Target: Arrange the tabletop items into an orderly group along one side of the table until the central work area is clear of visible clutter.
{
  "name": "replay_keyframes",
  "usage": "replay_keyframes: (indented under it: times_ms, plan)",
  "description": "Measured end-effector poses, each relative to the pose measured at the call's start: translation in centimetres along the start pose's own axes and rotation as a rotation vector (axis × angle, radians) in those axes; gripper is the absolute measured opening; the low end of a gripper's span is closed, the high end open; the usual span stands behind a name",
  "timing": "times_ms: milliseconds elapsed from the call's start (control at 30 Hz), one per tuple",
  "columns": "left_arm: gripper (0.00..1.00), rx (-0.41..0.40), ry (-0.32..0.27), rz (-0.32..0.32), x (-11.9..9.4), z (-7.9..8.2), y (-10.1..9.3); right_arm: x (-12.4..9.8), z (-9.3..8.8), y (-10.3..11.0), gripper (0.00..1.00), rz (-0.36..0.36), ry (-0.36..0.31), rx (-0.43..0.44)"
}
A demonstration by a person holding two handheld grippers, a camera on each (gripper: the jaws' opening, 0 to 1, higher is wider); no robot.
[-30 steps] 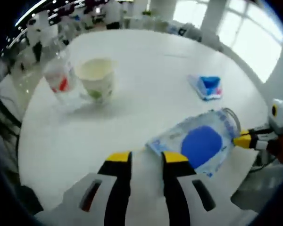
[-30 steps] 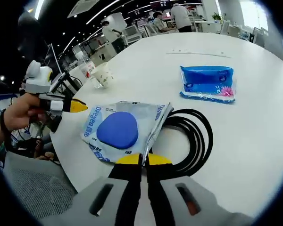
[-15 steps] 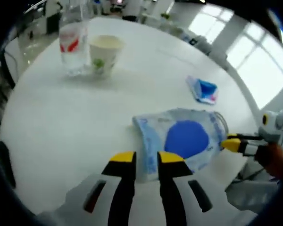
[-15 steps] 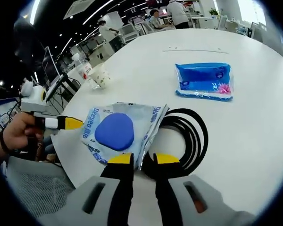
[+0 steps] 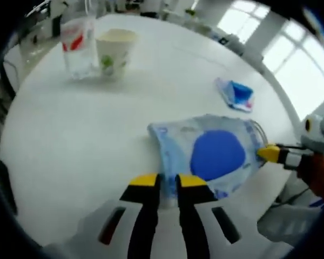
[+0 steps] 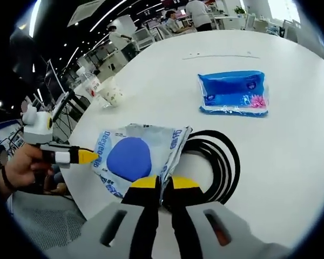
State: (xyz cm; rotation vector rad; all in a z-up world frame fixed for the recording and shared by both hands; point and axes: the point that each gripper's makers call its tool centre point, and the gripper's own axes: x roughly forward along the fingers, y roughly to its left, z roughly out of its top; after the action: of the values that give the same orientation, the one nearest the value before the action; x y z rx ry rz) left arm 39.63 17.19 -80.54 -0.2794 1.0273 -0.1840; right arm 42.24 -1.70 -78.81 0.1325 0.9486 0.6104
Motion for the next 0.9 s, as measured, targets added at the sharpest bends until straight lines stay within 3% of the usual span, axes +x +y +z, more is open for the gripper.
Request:
replay_keyframes:
  times_ms: [267,367,600,733,900]
  plan:
    - [0.0,0.001,-0.023,-0.006,-0.3,0.7,-0.2,-0.3,0.6,0.7,0.01,0.014,-0.014,-0.017]
    - [0.0,0.021,-0.053,-0.002,-0.8,1.9,-0.4,-0.6,1.5,0.9,0.01,0.014,-0.031,-0.035]
    - [0.0,0.029,-0.118,-0.008,-1.6,6.0,-0.8,-1.0,5.5,0.9,0.0,0.014,-0.093,-0.074]
    - [0.0,0.039,-0.141,0.002,-1.1,8.3,-0.7,-0.4,7.1,0.7,0.01,0.013,-0.099,-0.097]
    - [0.0,0.047,-0.151,0.012,-0.5,10.0,-0.5,0.5,8.6,0.5,0.01,0.014,-0.1,-0.13]
